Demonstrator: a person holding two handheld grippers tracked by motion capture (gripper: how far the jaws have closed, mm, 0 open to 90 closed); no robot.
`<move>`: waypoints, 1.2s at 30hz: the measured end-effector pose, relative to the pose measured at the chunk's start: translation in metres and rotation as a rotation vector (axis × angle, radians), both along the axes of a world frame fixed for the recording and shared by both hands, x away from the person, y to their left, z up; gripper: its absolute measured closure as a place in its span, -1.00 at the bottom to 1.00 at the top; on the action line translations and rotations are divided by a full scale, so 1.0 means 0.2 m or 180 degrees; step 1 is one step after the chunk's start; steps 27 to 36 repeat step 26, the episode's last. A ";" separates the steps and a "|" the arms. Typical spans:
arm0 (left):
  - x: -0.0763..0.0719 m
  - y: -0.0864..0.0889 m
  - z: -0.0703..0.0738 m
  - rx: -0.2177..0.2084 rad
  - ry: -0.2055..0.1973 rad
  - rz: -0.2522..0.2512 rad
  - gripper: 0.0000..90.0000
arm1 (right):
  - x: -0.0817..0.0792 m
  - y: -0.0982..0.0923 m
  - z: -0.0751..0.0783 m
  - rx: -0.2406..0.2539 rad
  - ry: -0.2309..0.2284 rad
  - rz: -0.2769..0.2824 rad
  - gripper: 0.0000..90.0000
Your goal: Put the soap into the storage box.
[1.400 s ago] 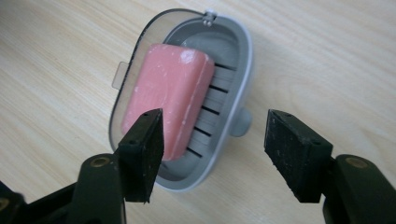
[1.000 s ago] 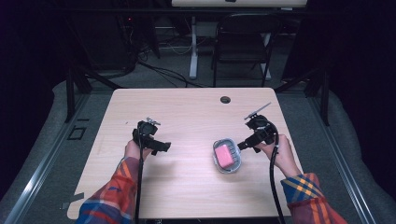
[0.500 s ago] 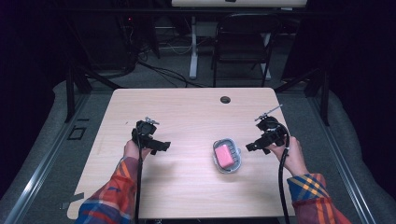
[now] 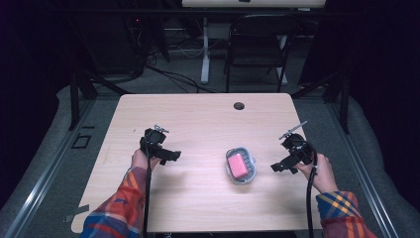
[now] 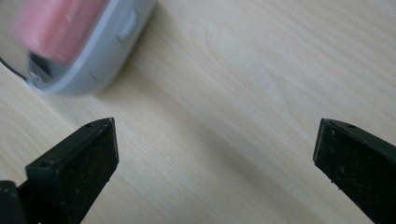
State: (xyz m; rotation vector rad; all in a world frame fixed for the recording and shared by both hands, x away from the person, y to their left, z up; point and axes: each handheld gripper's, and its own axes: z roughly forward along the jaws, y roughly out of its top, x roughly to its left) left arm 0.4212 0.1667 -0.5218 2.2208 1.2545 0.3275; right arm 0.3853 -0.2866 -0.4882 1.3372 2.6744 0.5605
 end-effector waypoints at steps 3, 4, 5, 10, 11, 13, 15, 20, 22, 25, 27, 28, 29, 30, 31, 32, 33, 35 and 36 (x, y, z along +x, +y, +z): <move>0.00 0.00 -0.01 0.0018 0.0022 -0.0011 -1.00 | -0.04 -0.04 -0.05 -0.0072 0.0030 -0.0010 -1.00; 0.00 0.00 -0.01 0.0027 0.0016 -0.0014 -1.00 | -0.05 -0.04 -0.07 -0.0026 0.0035 -0.0047 -1.00; 0.00 -0.01 -0.01 0.0024 0.0020 -0.0017 -1.00 | -0.06 -0.05 -0.08 -0.0034 0.0032 -0.0058 -1.00; 0.00 -0.01 -0.01 0.0040 0.0018 -0.0024 -1.00 | -0.11 -0.07 -0.16 -0.0152 0.0192 0.0064 -1.00; 0.00 -0.01 -0.02 0.0044 0.0028 -0.0036 -1.00 | -0.11 -0.08 -0.17 -0.0193 0.0231 0.0089 -1.00; 0.00 -0.01 -0.02 0.0049 0.0033 -0.0050 -1.00 | -0.12 -0.08 -0.23 -0.0149 0.0292 0.0025 -1.00; 0.00 -0.01 -0.02 0.0035 0.0020 -0.0058 -1.00 | -0.12 -0.07 -0.25 -0.0178 0.0406 0.0064 -1.00; 0.00 0.00 -0.02 0.0031 0.0025 -0.0056 -1.00 | -0.08 -0.06 -0.23 -0.0413 0.0520 0.0313 -1.00; 0.00 -0.01 -0.02 0.0031 0.0031 -0.0061 -1.00 | -0.09 -0.05 -0.24 -0.0308 0.0439 0.0201 -1.00; 0.01 -0.01 -0.03 0.0045 0.0037 -0.0066 -1.00 | -0.08 -0.06 -0.24 -0.0381 0.0488 0.0244 -1.00; 0.01 -0.01 -0.03 0.0044 0.0050 -0.0070 -1.00 | -0.08 -0.06 -0.24 -0.0349 0.0479 0.0223 -1.00; 0.01 -0.01 -0.03 0.0044 0.0050 -0.0070 -1.00 | -0.08 -0.06 -0.24 -0.0349 0.0479 0.0223 -1.00; 0.01 -0.01 -0.03 0.0044 0.0050 -0.0070 -1.00 | -0.08 -0.06 -0.24 -0.0349 0.0479 0.0223 -1.00; 0.01 -0.01 -0.03 0.0044 0.0050 -0.0070 -1.00 | -0.08 -0.06 -0.24 -0.0349 0.0479 0.0223 -1.00; 0.01 -0.01 -0.03 0.0044 0.0050 -0.0070 -1.00 | -0.08 -0.06 -0.24 -0.0349 0.0479 0.0223 -1.00; 0.01 -0.01 -0.03 0.0044 0.0050 -0.0070 -1.00 | -0.08 -0.06 -0.24 -0.0349 0.0479 0.0223 -1.00; 0.01 -0.01 -0.03 0.0044 0.0050 -0.0070 -1.00 | -0.08 -0.06 -0.24 -0.0349 0.0479 0.0223 -1.00; 0.01 -0.01 -0.03 0.0044 0.0050 -0.0070 -1.00 | -0.08 -0.06 -0.24 -0.0349 0.0479 0.0223 -1.00; 0.01 -0.01 -0.03 0.0044 0.0050 -0.0070 -1.00 | -0.08 -0.06 -0.24 -0.0349 0.0479 0.0223 -1.00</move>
